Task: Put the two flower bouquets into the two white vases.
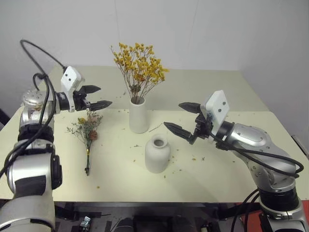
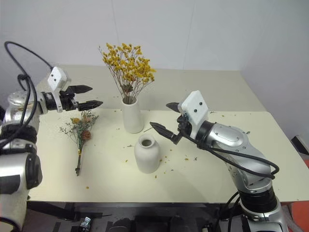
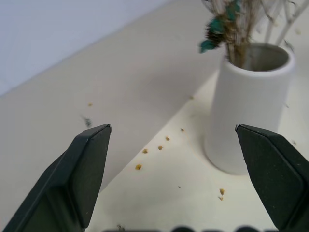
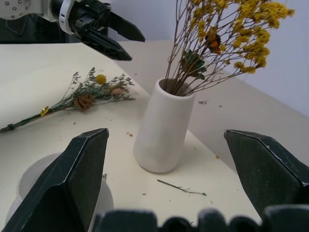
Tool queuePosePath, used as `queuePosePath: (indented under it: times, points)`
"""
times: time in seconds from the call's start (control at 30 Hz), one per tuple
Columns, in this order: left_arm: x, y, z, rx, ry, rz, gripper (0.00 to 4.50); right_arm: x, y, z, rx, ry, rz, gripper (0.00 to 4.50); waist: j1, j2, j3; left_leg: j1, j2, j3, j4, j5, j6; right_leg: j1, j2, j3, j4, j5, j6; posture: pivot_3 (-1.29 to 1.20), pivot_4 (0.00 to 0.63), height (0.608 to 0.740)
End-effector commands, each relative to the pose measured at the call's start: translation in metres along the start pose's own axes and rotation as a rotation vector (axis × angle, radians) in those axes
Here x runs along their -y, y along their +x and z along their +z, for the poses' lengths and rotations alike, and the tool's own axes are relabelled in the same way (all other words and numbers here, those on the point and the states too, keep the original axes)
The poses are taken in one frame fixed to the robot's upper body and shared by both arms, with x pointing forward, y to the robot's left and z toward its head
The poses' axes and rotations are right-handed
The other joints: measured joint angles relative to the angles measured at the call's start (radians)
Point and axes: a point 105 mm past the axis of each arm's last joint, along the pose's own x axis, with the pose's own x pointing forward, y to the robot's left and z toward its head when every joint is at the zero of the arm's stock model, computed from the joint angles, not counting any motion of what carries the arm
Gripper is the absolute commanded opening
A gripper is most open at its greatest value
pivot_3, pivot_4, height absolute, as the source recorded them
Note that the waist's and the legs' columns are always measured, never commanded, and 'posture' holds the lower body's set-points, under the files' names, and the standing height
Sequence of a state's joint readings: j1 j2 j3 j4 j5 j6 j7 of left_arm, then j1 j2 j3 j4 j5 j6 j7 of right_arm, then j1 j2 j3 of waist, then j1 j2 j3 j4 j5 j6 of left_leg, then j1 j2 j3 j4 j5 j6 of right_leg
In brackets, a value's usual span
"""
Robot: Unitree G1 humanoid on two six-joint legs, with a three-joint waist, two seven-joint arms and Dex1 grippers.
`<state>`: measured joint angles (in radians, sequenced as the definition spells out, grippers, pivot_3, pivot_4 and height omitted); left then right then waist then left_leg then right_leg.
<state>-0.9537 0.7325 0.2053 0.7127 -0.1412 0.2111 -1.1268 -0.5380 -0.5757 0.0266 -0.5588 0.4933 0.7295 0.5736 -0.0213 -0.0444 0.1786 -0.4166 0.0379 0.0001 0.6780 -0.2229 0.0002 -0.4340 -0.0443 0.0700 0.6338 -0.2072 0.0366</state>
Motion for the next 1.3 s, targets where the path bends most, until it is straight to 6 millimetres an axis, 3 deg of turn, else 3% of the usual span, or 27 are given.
queuePosePath:
  times: [0.03, 0.13, 0.27, 0.43, 0.63, 0.9, 1.3]
  points:
    - [0.002, -0.019, 0.027, 0.018, -0.019, 0.206, 4.49, 0.004, -0.004, 0.016, 0.039, -0.057, 0.007, 4.5, -0.002, 0.0, 0.0, 0.0, 0.0, 0.0, 0.0, 0.0, 0.0, 0.0, 0.0, 0.0, 0.0, 0.0, 0.0, 0.0, 0.15, 0.74]
    - [0.009, -0.03, 0.026, -0.097, -0.087, 0.451, 4.49, 0.005, -0.002, 0.018, 0.045, -0.057, 0.037, 4.5, 0.004, 0.0, 0.0, 0.0, 0.0, -0.001, 0.0, 0.0, 0.0, -0.001, 0.0, 0.0, 0.001, 0.0, 0.0, 0.0, 0.15, 0.74]
    - [0.022, -0.043, 0.022, -0.247, -0.349, 0.631, 4.49, 0.001, 0.0, 0.019, 0.038, -0.06, 0.098, 4.5, 0.008, 0.0, 0.0, 0.002, -0.001, -0.001, 0.003, 0.0, 0.0, 0.0, 0.0, 0.0, 0.007, -0.001, 0.002, 0.0, 0.15, 0.74]
    - [0.033, -0.052, -0.003, -0.391, -0.355, 0.763, 4.49, -0.005, 0.001, 0.019, 0.016, -0.059, 0.222, 4.5, -0.018, 0.0, 0.0, 0.015, -0.002, -0.002, 0.0, 0.001, -0.001, 0.009, 0.001, 0.001, 0.007, -0.005, 0.006, 0.0, 0.15, 0.74]
    - [0.028, -0.072, -0.042, -0.466, -0.497, 1.047, 4.49, -0.013, 0.0, 0.023, -0.1, -0.121, 0.363, 4.5, -0.026, 0.0, 0.0, 0.015, -0.002, -0.002, -0.001, 0.001, -0.001, 0.009, 0.001, 0.001, 0.008, -0.004, 0.003, 0.0, 0.15, 0.74]
    - [0.031, -0.071, -0.052, -0.522, -0.592, 1.14, 4.49, -0.033, 0.006, 0.052, -0.146, -0.144, 0.453, 4.5, -0.017, 0.0, 0.0, 0.013, -0.003, -0.003, -0.001, 0.001, -0.001, 0.008, 0.001, 0.0, 0.007, -0.002, -0.001, 0.0, 0.15, 0.74]
    - [0.039, -0.061, -0.064, -0.737, -0.694, 1.024, 4.49, -0.038, 0.009, 0.039, -0.193, -0.125, 0.412, 4.5, -0.023, 0.0, 0.0, 0.009, -0.003, -0.003, -0.002, 0.001, -0.001, 0.006, 0.0, -0.001, 0.002, -0.002, -0.001, 0.0, 0.15, 0.74]
